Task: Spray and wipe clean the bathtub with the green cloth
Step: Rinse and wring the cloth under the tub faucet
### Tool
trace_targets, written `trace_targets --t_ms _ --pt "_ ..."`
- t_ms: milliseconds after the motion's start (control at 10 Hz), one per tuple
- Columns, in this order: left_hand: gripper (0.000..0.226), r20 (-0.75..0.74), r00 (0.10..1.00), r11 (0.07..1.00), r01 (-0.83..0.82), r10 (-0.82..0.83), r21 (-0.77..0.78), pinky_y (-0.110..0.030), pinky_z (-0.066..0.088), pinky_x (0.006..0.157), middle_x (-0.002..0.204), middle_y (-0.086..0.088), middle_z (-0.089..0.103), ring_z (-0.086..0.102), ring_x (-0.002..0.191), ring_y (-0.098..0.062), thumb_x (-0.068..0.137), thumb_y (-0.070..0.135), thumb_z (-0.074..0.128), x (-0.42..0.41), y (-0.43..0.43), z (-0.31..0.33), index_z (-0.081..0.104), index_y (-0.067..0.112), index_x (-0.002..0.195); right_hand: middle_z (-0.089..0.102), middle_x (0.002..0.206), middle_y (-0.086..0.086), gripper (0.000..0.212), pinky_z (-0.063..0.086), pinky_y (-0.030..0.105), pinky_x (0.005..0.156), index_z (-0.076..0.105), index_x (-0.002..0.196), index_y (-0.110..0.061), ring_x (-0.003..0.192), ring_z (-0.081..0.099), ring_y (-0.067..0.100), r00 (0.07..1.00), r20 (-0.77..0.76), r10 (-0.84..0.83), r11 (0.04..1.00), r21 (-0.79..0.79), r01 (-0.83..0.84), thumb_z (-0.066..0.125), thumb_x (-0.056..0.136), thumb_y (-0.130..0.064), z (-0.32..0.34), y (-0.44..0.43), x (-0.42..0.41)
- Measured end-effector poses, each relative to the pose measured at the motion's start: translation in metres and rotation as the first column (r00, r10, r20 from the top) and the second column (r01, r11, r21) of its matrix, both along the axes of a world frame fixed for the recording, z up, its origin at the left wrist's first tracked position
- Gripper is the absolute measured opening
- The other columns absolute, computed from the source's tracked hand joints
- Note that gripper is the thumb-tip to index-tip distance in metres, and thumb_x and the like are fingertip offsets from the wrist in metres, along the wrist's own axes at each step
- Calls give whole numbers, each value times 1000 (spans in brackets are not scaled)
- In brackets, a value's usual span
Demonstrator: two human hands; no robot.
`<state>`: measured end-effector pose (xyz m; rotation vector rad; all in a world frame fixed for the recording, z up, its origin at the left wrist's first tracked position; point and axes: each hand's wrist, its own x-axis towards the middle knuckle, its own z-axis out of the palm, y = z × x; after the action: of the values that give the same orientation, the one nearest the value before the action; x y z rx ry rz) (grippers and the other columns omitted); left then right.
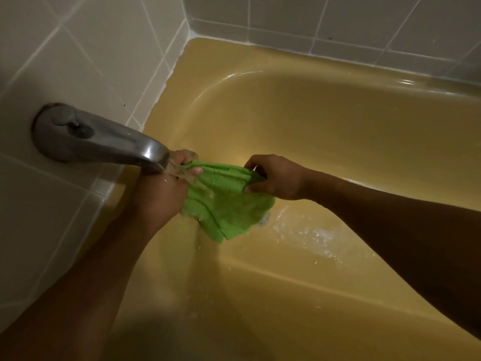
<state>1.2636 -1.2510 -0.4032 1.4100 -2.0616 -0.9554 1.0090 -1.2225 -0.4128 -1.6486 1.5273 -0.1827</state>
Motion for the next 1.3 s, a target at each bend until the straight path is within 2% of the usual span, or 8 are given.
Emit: trace_targets --t_ms 100,300,500,800,900,1000,1200,1300 --pt "26 266 962 963 130 -64 -237 -34 42 75 94 -8 61 61 85 -30 103 32 59 -1 1 -7 67 8 109 60 103 3 28 43 29 77 64 121 -10 98 59 24 982 -172 74 996 -43 -83 69 96 -21 1 -2 -10" --pt "21 283 952 966 176 -118 -188 -37 46 73 97 0 56 56 80 -22 105 39 53 -19 4 -7 54 25 90 63 96 6 12 44 27 65 66 107 -12 88 63 26 975 -192 -115 989 -110 95 64 101 -22 -1 -1 -27" --pt "19 -52 974 953 -206 222 223 -31 55 56 91 -20 73 70 66 -25 98 18 71 -40 -2 4 72 0 105 72 100 21 8 65 40 74 71 100 3 86 75 32 792 366 -489 871 250 423 68 93 1 5 8 -7" --pt "29 -267 947 886 -39 181 462 -18 55 70 90 5 77 71 81 -6 91 -8 63 -33 10 19 73 1 117 71 112 28 36 61 47 90 66 112 16 101 73 39 550 553 -626 779 464 421 78 87 -8 20 -13 51" --pt "7 -348 924 854 48 160 518 -13 55 73 79 18 76 73 79 2 79 27 82 -18 17 26 80 21 78 71 110 30 32 62 46 86 66 112 16 98 73 41 620 530 -578 816 393 424 77 83 6 21 -15 56" --pt "70 -196 961 850 -68 197 522 -21 60 77 98 -6 74 73 81 -4 35 69 92 5 16 25 72 17 77 74 99 24 19 64 39 79 70 103 9 88 75 37 716 495 -492 869 332 368 75 84 9 22 -14 62" --pt "60 -201 974 917 -20 109 399 -61 57 94 113 -4 74 71 108 -28 70 3 75 2 22 22 64 31 122 72 103 30 18 62 46 87 69 109 14 92 73 44 657 552 -513 857 363 365 63 92 11 29 -10 77" --pt "79 -233 966 921 -10 108 388 -37 62 83 118 1 65 68 107 -17 71 -18 81 -14 23 15 48 32 122 71 109 31 20 64 41 82 66 113 16 87 73 38 584 584 -564 825 432 364 61 94 10 36 -6 72"
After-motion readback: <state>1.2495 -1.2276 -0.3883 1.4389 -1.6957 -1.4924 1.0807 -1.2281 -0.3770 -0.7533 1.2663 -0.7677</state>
